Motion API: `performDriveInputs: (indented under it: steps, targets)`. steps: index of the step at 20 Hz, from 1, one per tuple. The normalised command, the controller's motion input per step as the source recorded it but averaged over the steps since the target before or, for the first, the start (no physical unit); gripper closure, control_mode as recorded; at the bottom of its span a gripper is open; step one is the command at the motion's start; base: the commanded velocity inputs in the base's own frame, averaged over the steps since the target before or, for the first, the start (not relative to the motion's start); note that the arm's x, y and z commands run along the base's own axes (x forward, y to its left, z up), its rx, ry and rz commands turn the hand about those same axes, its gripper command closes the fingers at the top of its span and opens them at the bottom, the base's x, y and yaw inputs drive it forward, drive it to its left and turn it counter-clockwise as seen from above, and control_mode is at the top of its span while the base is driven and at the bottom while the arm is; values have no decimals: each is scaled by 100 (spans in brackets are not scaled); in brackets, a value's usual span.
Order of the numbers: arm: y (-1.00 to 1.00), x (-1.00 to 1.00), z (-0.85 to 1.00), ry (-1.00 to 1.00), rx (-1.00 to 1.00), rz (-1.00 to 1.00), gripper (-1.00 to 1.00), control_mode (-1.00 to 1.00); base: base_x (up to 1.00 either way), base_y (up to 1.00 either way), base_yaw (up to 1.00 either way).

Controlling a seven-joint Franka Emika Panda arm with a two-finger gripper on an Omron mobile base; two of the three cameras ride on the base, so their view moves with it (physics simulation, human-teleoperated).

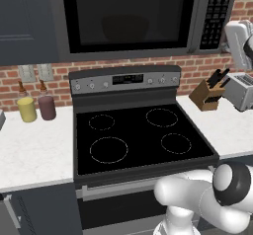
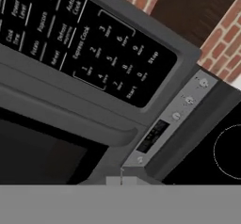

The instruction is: Open the microwave, place the bowl with waffle inside the microwave, then close the microwave door and turn it on.

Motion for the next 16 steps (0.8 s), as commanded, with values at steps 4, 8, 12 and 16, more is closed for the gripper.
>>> performDriveInputs:
  steps: [4,8,12,16]
  targets:
    - [0,20,0,2,15,-10,100,-100,0,0,0]
    - [0,22,0,0,12,-8,100,-100,0,0,0]
    - [0,16,0,0,8,-5,100,-100,0,0,0]
    - [0,18,-1,0,6,-3,100,-100,0,0,0]
